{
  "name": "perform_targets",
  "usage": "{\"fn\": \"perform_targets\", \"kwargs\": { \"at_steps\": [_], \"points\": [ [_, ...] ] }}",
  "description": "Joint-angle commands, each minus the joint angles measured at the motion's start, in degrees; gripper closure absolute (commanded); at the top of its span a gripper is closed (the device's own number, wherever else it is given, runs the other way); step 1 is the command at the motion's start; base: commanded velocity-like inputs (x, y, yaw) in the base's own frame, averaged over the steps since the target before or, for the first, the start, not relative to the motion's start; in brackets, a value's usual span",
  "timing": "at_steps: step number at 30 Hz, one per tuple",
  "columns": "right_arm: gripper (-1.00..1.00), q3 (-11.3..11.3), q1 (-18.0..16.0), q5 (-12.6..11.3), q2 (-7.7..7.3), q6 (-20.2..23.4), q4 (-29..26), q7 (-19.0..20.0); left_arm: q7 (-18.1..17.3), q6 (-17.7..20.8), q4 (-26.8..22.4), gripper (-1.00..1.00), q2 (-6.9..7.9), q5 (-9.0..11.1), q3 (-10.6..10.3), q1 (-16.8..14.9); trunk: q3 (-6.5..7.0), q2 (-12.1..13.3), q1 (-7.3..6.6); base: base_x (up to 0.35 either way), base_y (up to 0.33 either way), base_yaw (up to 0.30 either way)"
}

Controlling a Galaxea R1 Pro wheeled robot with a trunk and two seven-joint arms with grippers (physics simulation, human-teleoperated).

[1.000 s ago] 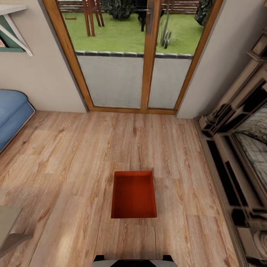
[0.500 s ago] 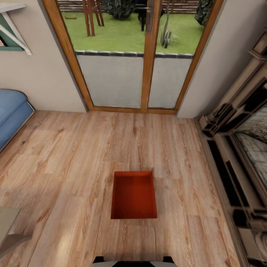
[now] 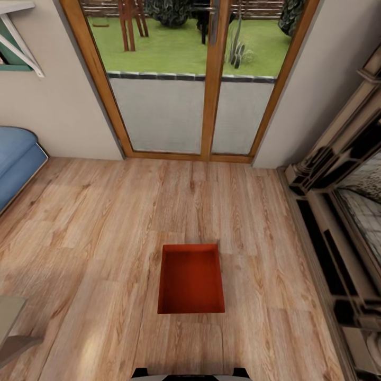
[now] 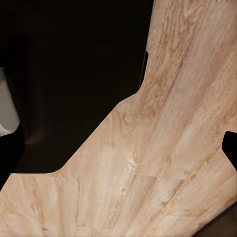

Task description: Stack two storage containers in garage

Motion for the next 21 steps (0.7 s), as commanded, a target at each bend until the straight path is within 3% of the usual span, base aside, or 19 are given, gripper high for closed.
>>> {"fn": "perform_targets", "kwargs": {
  "at_steps": [1,21],
  "points": [
    [-1.00,-0.09,-0.06,0.58,0.00,-0.32,0.17,0.06,0.03,-0.16,0.03,-1.00,0.00,0.49,-0.49,-0.01,-0.22,-0.46,0.23,0.000,0.000,0.000],
    [-1.00,-0.06,-0.06,0.66,-0.05,-0.42,0.16,0.01,0.03,-0.50,0.03,-1.00,0.06,0.52,-0.49,-0.01,-3.81,-8.48,4.63,0.000,0.000,0.000]
  ]
}}
